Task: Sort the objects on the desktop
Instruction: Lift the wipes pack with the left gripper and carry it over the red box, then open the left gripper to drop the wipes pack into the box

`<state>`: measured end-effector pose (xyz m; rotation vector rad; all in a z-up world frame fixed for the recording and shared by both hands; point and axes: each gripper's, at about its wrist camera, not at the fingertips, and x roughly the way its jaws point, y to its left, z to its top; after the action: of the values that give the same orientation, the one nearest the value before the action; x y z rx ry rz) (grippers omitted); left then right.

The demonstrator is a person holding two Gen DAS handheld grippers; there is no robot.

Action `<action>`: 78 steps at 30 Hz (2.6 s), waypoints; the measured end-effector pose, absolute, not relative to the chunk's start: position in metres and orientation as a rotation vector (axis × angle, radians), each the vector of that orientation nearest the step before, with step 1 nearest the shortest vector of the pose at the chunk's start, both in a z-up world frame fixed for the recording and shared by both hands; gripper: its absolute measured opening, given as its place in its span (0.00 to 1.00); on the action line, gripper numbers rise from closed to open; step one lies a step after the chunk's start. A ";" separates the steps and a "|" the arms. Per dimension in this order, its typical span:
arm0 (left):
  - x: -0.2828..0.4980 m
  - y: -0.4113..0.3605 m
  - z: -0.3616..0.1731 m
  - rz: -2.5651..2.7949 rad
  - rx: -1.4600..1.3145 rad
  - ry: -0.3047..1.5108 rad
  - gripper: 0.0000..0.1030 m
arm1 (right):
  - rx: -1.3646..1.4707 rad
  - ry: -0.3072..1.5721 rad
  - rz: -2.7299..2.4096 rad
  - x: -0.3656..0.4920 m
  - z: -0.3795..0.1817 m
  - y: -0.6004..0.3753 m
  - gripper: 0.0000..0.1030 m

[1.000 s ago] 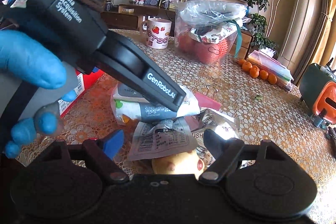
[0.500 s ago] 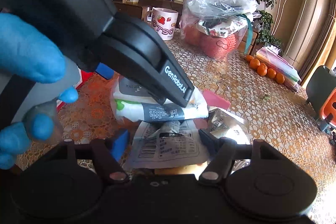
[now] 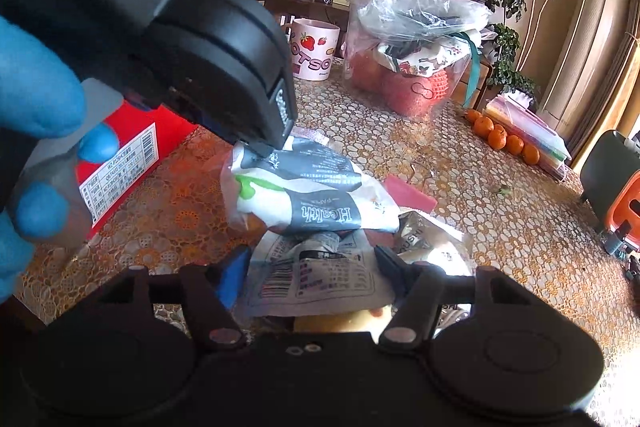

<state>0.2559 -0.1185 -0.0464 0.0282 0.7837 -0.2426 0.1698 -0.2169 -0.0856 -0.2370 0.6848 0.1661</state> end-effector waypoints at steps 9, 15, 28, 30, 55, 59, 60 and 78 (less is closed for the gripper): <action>0.243 -0.101 -0.012 -0.261 -0.025 0.691 0.08 | -0.222 0.638 0.153 0.160 -0.070 -0.219 0.64; 0.236 -0.089 0.004 -0.262 -0.039 0.650 0.07 | -0.213 0.613 0.157 0.153 -0.054 -0.219 0.64; 0.211 -0.033 0.040 -0.219 -0.077 0.563 0.08 | -0.223 0.543 0.210 0.137 -0.010 -0.192 0.64; 0.208 -0.021 0.046 -0.203 -0.084 0.548 0.08 | -0.236 0.529 0.228 0.137 -0.004 -0.182 0.64; 0.212 0.131 0.003 0.064 -0.083 0.627 0.03 | -0.390 0.623 0.425 0.192 -0.031 -0.033 0.42; 0.215 0.134 -0.010 0.046 -0.077 0.664 0.03 | -0.357 0.639 0.424 0.193 -0.033 -0.035 0.47; 0.214 0.134 -0.011 0.044 -0.069 0.671 0.03 | -0.346 0.644 0.425 0.194 -0.033 -0.036 0.51; 0.215 0.103 -0.020 0.035 -0.011 0.700 0.05 | -0.257 0.596 0.364 0.159 -0.012 -0.115 0.72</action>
<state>0.2152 0.1031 -0.0196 -0.0106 0.6997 0.0352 0.1592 -0.1154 -0.0124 -0.2569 0.5961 0.3644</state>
